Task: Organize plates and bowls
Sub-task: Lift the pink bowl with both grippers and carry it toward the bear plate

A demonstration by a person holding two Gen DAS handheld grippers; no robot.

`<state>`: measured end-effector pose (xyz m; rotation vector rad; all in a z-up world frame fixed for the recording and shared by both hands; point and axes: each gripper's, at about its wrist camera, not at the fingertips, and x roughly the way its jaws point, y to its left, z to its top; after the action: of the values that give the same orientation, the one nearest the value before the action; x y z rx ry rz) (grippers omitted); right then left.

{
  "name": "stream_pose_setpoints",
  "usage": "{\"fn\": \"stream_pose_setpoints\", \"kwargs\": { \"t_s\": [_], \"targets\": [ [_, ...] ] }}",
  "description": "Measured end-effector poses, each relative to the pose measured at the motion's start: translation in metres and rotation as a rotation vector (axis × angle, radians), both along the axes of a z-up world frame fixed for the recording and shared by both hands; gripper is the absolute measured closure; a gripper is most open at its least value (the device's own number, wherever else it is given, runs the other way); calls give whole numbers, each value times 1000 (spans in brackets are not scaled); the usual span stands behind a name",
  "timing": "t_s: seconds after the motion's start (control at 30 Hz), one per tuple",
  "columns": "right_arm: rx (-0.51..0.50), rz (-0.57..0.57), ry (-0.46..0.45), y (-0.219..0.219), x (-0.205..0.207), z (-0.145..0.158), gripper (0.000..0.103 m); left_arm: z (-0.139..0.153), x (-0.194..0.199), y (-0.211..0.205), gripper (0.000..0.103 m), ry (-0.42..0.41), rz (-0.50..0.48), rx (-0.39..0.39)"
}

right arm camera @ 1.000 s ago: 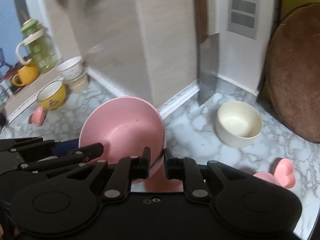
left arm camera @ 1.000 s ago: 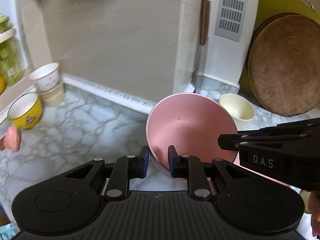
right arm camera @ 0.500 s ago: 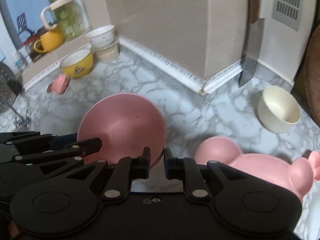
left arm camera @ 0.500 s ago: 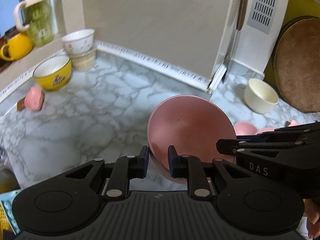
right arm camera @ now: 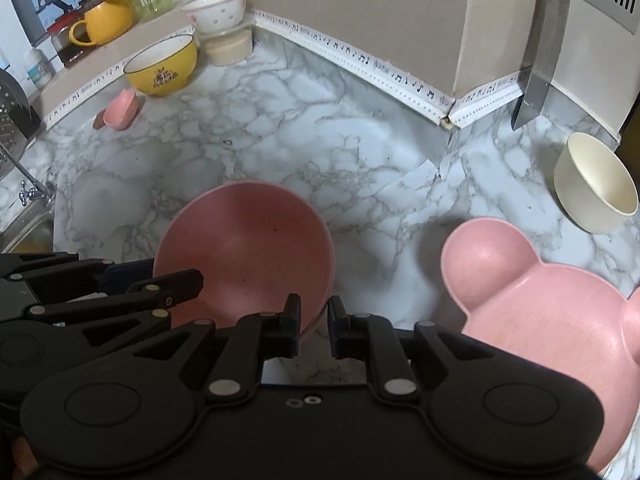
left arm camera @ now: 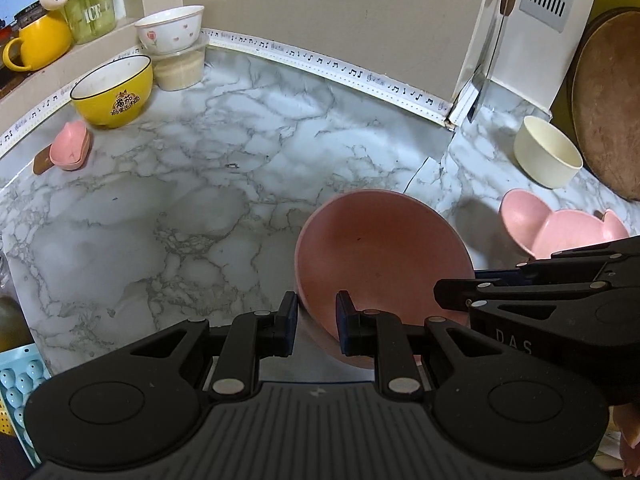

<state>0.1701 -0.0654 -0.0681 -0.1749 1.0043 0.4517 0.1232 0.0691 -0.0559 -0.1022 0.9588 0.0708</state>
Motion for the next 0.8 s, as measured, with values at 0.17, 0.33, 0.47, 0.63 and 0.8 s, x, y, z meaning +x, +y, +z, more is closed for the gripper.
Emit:
{"fn": "stream_pose_setpoints", "kwargs": {
  "t_s": [0.17,0.33,0.47,0.63,0.8],
  "targets": [
    [-5,-4,10,1,2,-4,90,-9,2,3,84,24,6,-17],
    [-16,1,8,3,2,-7,90,-13,2,3,84,32,5,-21],
    [-10,-7,17,2,5,-7,90,-13,3,3,84,32,8,-22],
    [-5,-11,23,2,7,-8,90,-14,3,3,84,32,5,-28],
    [6,-12,35,0,8,-9,90,-12,3,8,84,24,17,-47]
  ]
}}
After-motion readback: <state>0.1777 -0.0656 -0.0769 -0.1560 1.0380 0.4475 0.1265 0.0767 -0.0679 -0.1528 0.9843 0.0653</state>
